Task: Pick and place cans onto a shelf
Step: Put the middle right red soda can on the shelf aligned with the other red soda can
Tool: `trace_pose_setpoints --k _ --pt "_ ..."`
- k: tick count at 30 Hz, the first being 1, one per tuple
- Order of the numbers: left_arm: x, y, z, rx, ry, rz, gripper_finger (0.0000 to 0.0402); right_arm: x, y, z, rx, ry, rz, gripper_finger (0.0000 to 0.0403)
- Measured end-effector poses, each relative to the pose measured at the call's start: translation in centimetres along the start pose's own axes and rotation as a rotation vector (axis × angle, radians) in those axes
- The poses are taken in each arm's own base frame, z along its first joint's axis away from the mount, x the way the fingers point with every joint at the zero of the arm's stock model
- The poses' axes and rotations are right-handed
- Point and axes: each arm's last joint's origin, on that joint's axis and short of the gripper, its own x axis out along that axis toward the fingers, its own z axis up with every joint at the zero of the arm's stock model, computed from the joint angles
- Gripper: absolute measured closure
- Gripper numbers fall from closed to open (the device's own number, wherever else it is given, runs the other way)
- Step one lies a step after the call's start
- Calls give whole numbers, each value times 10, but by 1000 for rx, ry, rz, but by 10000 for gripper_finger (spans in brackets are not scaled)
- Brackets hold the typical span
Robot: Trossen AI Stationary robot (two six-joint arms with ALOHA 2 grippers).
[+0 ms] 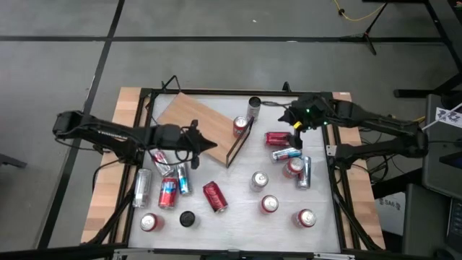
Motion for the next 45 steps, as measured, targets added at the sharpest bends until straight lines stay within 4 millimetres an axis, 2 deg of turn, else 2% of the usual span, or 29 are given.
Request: trace_pose_setpoints --k 5,20,45 --pt "-1 -5 -3 0 -34 -25 401 2 19 1 15 7 65 29" --pt "-1 -5 -2 -2 -47 -23 401 3 60 -2 -92 25 201 29" --pt "-1 -5 -2 -2 -46 -23 401 -3 102 -21 -8 120 92 29"
